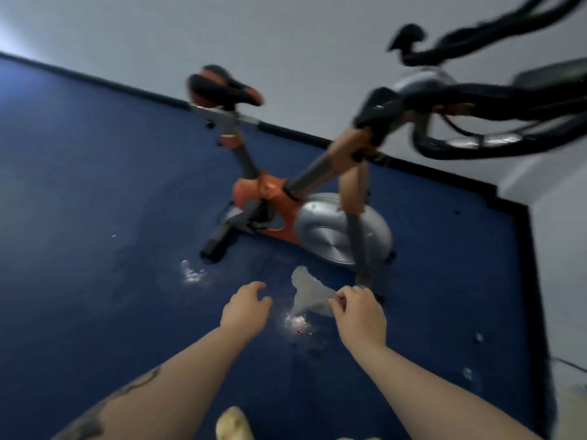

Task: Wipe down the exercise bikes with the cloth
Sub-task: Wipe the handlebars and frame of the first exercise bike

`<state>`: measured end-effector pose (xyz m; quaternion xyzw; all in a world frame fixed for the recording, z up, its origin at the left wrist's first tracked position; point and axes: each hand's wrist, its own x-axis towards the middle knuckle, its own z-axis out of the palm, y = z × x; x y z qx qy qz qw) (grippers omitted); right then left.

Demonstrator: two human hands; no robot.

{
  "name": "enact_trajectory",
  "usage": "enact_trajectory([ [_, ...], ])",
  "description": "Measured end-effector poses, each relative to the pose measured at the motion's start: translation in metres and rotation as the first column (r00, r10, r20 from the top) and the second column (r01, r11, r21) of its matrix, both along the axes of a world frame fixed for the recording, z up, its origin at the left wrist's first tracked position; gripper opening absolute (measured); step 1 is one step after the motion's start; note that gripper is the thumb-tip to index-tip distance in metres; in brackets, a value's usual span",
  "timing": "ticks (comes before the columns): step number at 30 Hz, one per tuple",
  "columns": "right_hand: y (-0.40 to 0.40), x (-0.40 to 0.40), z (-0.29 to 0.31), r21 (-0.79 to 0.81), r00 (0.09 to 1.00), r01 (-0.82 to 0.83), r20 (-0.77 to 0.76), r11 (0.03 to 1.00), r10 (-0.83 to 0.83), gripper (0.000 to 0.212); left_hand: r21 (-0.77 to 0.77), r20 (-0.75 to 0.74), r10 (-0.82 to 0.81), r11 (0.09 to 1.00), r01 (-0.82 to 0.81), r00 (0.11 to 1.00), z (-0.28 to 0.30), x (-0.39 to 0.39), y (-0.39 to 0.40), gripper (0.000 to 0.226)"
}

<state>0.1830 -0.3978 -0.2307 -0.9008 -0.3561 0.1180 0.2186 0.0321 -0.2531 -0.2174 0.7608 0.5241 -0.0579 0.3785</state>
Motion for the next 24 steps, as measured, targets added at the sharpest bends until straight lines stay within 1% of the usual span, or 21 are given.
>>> enact_trajectory([
  [5,0.113,-0.089,0.003,-0.008,0.982,-0.189,-0.002,0.982,0.189,0.015,0.065,-0.043,0.155,0.986,-0.152,0.987,0.004,-0.117,0.092,0.047],
  [9,0.182,-0.149,0.006,-0.016,0.965,-0.253,-0.08,0.967,0.251,0.015,0.053,-0.116,0.244,0.97,-0.239,0.963,0.002,-0.196,0.146,0.047],
  [11,0.21,-0.171,0.007,-0.026,0.948,-0.308,-0.095,0.951,0.304,0.015,0.036,-0.125,0.293,0.956,-0.291,0.948,0.001,-0.224,0.165,0.046],
  [14,0.257,-0.187,0.007,-0.051,0.927,-0.37,-0.084,0.928,0.365,0.017,0.024,-0.121,0.371,0.928,-0.371,0.92,-0.006,-0.247,0.198,0.045],
  [17,0.308,-0.193,0.001,-0.078,0.916,-0.398,-0.087,0.914,0.392,0.015,-0.001,-0.099,0.418,0.907,-0.42,0.903,-0.015,-0.252,0.23,0.045],
  [21,0.388,-0.193,-0.013,-0.068,0.912,-0.406,-0.095,0.911,0.399,0.012,-0.025,-0.103,0.397,0.915,-0.402,0.912,-0.03,-0.245,0.295,0.044],
  [24,0.449,-0.183,-0.015,-0.105,0.912,-0.408,-0.106,0.907,0.397,0.012,-0.043,-0.116,0.359,0.93,-0.366,0.926,-0.03,-0.237,0.353,0.044],
])
